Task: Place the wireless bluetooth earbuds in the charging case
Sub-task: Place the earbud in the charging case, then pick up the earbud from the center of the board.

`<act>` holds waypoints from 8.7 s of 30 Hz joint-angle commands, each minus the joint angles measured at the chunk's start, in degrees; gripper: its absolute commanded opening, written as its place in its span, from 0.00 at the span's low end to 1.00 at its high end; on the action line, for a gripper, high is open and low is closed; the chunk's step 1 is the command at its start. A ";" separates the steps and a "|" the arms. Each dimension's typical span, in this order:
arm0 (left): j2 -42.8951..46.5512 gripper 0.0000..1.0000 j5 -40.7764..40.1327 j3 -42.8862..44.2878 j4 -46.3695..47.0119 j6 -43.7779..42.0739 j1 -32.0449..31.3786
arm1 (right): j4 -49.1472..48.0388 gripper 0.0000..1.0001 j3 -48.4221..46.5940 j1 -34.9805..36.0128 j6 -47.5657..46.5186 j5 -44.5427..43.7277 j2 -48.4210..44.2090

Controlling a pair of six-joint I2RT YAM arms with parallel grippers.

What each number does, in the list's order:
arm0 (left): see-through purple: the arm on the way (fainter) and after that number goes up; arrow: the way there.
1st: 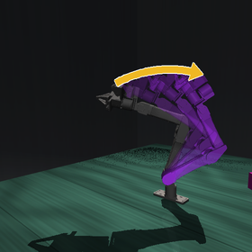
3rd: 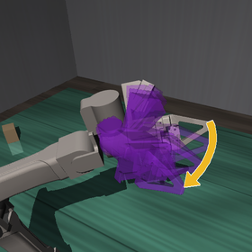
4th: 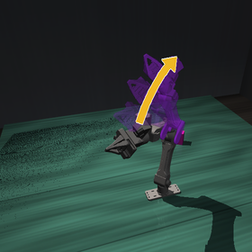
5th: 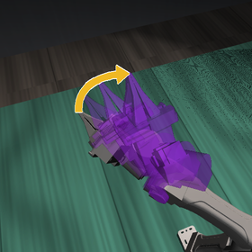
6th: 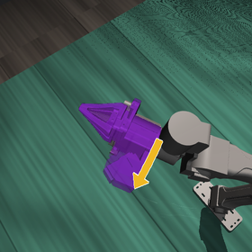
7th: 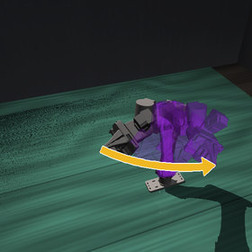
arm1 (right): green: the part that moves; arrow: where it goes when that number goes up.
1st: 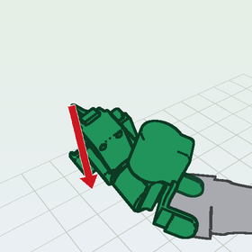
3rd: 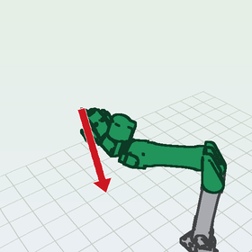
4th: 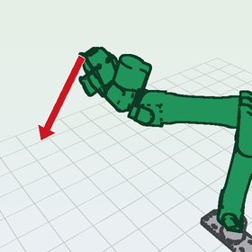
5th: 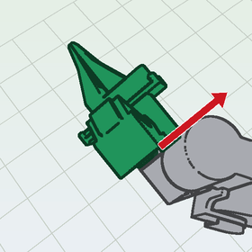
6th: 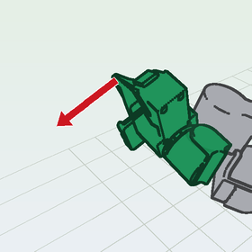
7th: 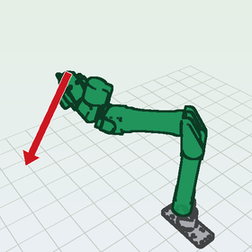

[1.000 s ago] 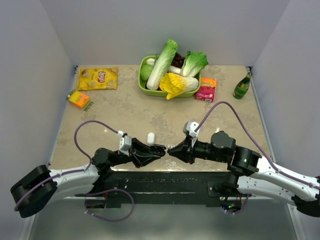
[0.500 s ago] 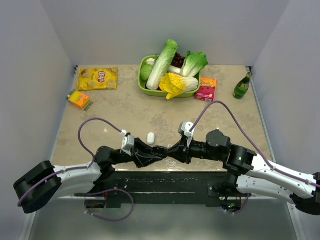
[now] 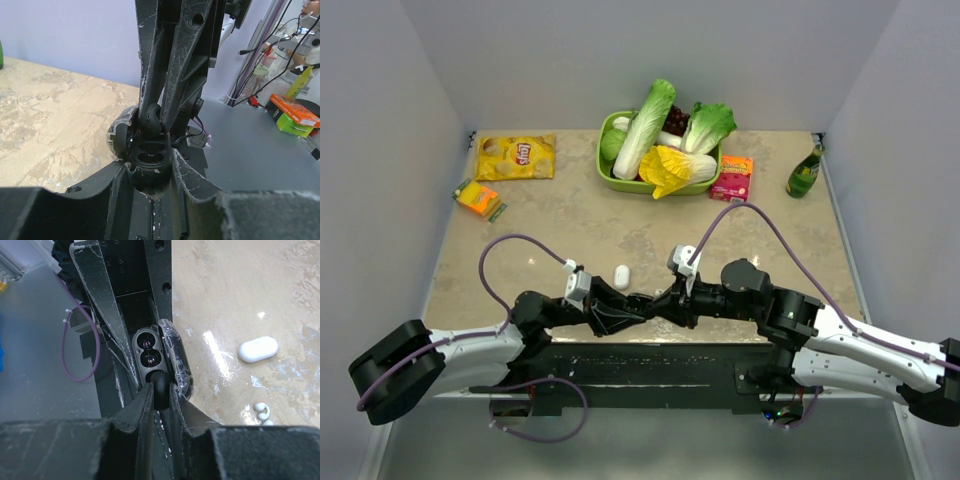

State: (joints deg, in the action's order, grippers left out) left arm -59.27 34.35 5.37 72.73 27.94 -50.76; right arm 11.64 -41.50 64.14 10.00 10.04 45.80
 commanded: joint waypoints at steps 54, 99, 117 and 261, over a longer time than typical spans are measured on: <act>-2.96 0.00 -0.16 2.10 13.05 0.97 -0.21 | 1.46 0.16 -2.27 0.72 3.36 -5.03 -0.63; -3.31 0.00 9.77 7.90 17.62 5.01 -0.04 | 9.72 0.00 -7.46 0.81 -3.85 5.07 -2.82; -2.87 0.00 8.02 6.68 16.04 3.52 -0.04 | 8.40 0.42 -8.60 0.90 -1.13 -0.28 -5.01; 3.02 0.00 1.25 -8.35 14.63 4.31 -0.30 | -9.88 0.35 14.77 -18.44 24.45 -13.91 25.83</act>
State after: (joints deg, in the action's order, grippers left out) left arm -56.21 35.20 2.87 73.17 32.40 -50.72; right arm 1.76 -26.39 45.69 35.24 -6.15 72.01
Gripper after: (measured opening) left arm 0.347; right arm 0.358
